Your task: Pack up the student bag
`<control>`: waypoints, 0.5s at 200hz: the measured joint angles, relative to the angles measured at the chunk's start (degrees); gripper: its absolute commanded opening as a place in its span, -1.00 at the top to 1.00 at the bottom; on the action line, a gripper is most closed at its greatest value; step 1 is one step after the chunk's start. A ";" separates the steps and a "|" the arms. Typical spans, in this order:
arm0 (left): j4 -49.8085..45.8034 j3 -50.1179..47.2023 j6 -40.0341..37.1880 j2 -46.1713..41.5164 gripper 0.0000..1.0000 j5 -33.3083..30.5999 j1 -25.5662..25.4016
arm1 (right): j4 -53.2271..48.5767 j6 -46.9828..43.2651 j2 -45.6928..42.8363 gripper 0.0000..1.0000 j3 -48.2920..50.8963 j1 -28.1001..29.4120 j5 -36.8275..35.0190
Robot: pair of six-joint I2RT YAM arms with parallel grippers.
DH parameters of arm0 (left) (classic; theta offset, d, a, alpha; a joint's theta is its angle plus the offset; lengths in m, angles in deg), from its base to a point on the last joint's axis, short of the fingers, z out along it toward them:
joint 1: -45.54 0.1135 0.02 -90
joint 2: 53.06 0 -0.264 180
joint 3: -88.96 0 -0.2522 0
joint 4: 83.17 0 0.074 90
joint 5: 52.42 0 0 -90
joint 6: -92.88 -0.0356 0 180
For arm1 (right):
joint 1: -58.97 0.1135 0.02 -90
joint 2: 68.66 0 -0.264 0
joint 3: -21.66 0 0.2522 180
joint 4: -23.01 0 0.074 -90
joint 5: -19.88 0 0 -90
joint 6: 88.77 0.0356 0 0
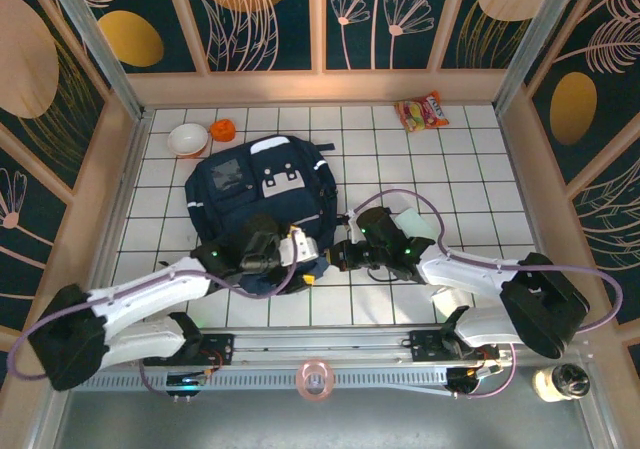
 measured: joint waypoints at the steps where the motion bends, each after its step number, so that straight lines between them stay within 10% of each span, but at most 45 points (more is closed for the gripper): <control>1: 0.13 0.07 0.09 0.20 -0.47 -0.04 -0.02 | 0.00 0.00 -0.02 1.00 0.00 0.02 0.00; 26: 2.38 2.23 1.40 6.36 1.00 -1.27 -0.02 | -0.09 -0.02 -1.22 1.00 0.00 0.26 -0.55; 100: 0.94 -0.26 -1.07 -1.68 1.00 -0.26 -0.13 | -1.09 0.02 -2.56 1.00 -0.02 -5.73 -5.81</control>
